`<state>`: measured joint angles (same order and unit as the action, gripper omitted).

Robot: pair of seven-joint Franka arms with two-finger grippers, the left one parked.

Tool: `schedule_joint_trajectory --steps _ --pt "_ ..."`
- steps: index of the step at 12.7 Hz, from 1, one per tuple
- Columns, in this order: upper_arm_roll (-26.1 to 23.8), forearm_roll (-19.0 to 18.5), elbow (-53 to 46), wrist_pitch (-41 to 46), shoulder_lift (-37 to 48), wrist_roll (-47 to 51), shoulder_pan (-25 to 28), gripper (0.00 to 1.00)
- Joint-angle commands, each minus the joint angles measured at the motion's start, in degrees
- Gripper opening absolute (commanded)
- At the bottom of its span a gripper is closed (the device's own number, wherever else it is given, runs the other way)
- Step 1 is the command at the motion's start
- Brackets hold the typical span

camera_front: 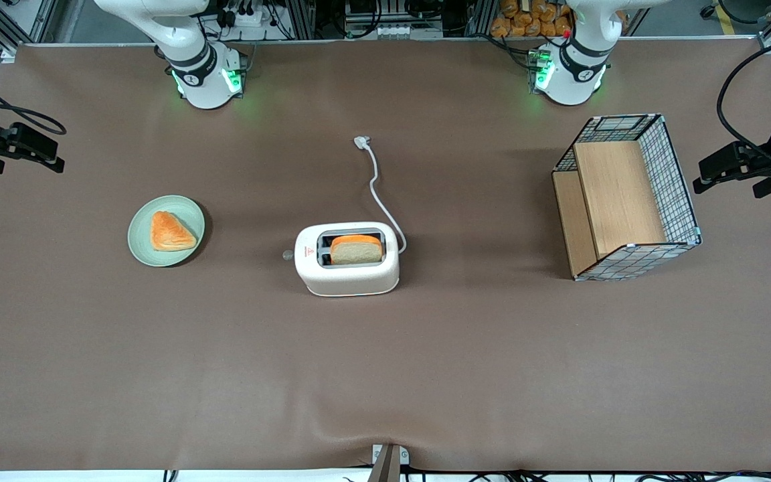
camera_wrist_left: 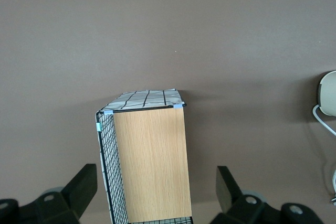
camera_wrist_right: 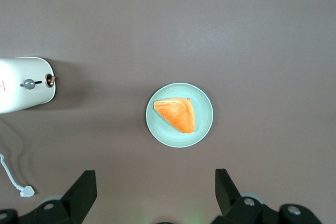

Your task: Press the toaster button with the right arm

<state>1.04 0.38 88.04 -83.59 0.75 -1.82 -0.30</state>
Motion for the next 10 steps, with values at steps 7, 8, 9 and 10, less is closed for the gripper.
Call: schedule_joint_trajectory --steps 7,8,9,10 --pt "0.4 2.5 0.6 2.0 -0.8 1.2 0.0 1.0" --pt "0.4 4.4 0.7 1.9 -0.9 1.2 0.0 0.82" --pt "0.3 4.6 0.7 1.6 -1.1 1.3 0.6 0.58" --pt "0.2 5.0 0.7 1.5 -1.4 2.9 0.8 0.33"
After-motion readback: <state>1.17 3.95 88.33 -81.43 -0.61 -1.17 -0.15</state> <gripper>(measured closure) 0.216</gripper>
